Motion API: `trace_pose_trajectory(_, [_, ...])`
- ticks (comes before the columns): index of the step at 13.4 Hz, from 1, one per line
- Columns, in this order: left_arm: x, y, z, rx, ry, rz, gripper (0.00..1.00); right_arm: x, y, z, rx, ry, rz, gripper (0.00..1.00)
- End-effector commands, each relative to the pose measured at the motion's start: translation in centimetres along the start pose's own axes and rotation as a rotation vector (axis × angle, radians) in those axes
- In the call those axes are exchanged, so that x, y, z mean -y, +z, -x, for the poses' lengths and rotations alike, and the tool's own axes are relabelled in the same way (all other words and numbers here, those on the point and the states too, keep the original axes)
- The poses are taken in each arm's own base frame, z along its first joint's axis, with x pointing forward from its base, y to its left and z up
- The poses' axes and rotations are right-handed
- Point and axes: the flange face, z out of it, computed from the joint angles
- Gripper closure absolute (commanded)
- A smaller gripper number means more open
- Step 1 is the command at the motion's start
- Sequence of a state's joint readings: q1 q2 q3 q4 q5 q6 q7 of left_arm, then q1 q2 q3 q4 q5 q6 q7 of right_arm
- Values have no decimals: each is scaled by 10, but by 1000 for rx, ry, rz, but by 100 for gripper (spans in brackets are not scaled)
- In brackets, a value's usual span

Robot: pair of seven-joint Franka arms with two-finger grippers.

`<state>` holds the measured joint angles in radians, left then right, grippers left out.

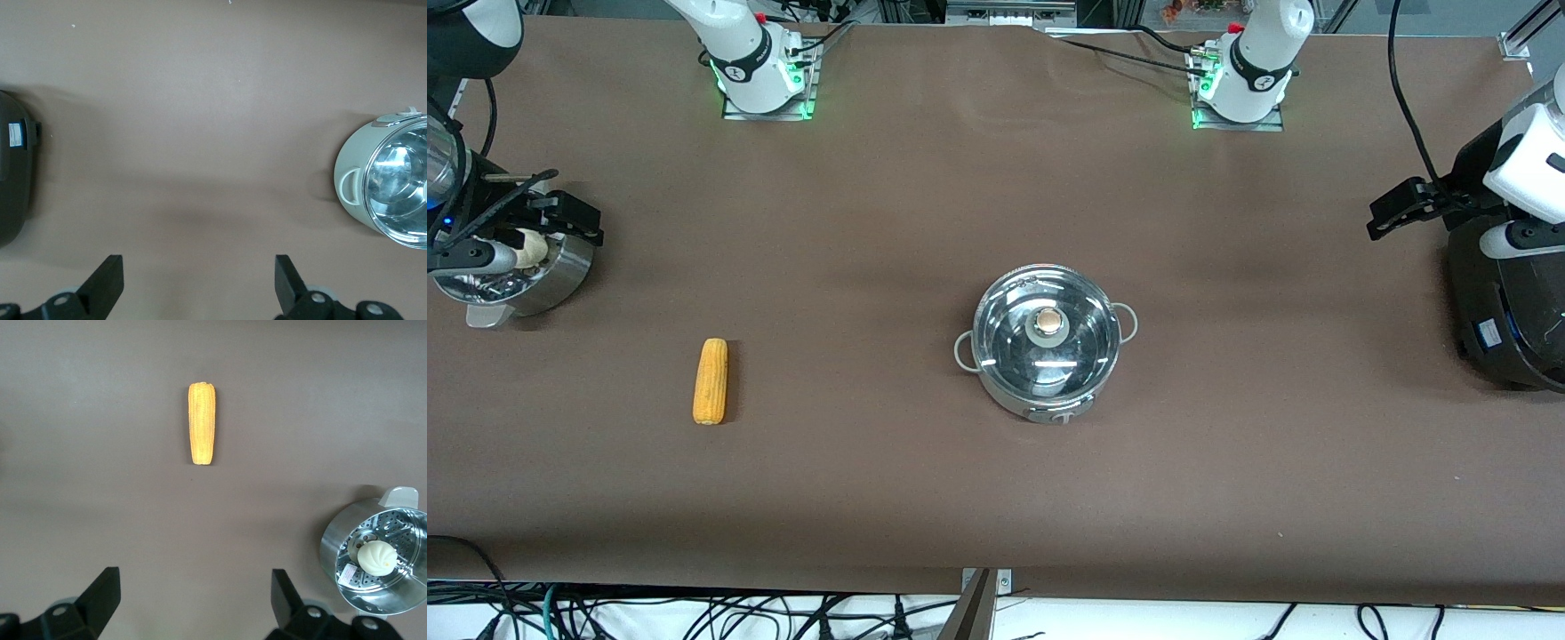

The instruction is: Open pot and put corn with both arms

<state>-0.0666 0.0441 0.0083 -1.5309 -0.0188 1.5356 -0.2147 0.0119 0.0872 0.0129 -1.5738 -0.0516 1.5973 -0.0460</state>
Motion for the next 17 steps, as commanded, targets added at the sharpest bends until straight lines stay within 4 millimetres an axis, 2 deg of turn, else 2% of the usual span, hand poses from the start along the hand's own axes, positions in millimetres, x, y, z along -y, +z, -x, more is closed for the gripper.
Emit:
trace_pose_trajectory(1, [-1, -4, -1, -12, 19, 8, 0, -3, -7, -3, -9, 1, -11, 0])
trace_pose_trajectory(14, [-1, -2, -2, -14, 27, -20, 0, -3, -6, -3, -7, 1, -11, 0])
trace_pose_trajectory(17, [4, -2, -3, -15, 96, -18, 0, -3, -6, -3, -7, 3, -11, 0])
